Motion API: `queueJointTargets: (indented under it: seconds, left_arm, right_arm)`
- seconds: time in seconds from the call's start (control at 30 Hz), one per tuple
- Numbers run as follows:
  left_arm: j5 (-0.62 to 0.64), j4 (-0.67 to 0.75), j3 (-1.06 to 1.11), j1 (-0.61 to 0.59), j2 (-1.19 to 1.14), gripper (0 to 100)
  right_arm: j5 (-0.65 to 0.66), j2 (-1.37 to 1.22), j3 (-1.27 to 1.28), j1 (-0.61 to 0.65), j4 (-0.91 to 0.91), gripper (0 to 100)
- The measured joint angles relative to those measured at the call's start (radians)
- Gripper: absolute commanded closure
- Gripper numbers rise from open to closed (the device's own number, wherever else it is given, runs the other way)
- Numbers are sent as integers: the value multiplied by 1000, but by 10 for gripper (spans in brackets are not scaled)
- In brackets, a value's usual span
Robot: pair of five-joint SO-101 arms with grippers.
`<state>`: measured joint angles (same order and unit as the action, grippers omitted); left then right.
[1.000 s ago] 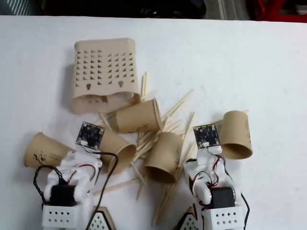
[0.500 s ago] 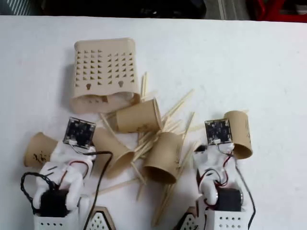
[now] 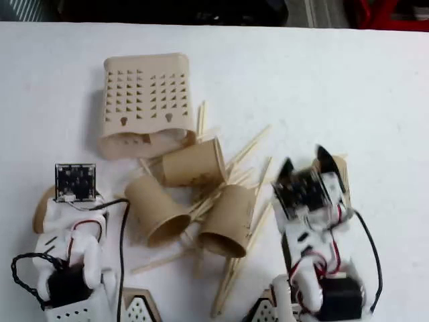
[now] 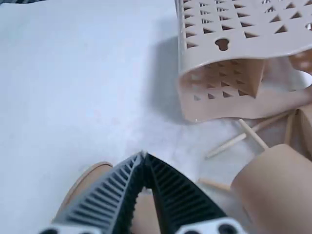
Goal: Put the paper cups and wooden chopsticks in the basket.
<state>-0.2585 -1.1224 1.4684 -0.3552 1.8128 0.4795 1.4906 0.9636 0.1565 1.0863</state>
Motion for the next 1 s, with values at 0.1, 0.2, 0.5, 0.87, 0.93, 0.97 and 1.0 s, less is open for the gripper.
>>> queueJointTargets:
  seconds: [0.1,0.2,0.5,0.87,0.93,0.97,1.0]
  left_arm:
    - [0,0,3,0,-2,783]
    - [0,0,26,-2,-3,728]
    - [0,0,28,-2,-3,736]
    - [0,0,49,-2,-3,736]
    - [0,0,49,-2,-3,736]
    - [0,0,49,-2,-3,736]
    - [0,0,49,-2,-3,736]
  right_arm:
    - [0,-249,-172,92,17,811]
    - [6,-509,-341,193,40,805]
    - [9,-1122,-713,377,44,608]
    - [106,-1456,-852,491,0,608]
    - [115,-1498,-855,486,-37,608]
    - [117,-1516,-855,485,-54,608]
    - [117,-1534,-855,483,-71,608]
